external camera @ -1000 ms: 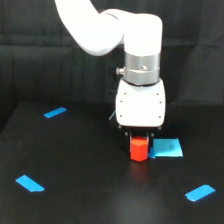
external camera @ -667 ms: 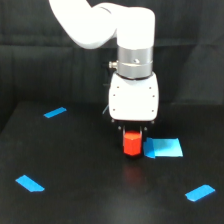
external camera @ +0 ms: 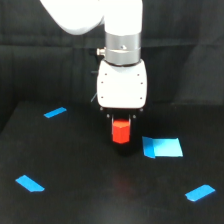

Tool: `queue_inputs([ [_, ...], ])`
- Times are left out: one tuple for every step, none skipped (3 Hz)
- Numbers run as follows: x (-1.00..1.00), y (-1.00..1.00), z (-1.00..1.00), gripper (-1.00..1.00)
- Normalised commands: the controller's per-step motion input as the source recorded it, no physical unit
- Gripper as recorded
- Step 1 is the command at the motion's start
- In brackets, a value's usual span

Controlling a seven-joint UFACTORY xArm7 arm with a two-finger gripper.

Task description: Pick up the red object from the table

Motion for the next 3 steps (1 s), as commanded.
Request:
queue_inputs([
  [-0.1,-0.07,0.98,-0.92],
  [-0.08,-0.14,0.92,-1.0],
  [-0.04,-0.04,0.89,-0.96],
])
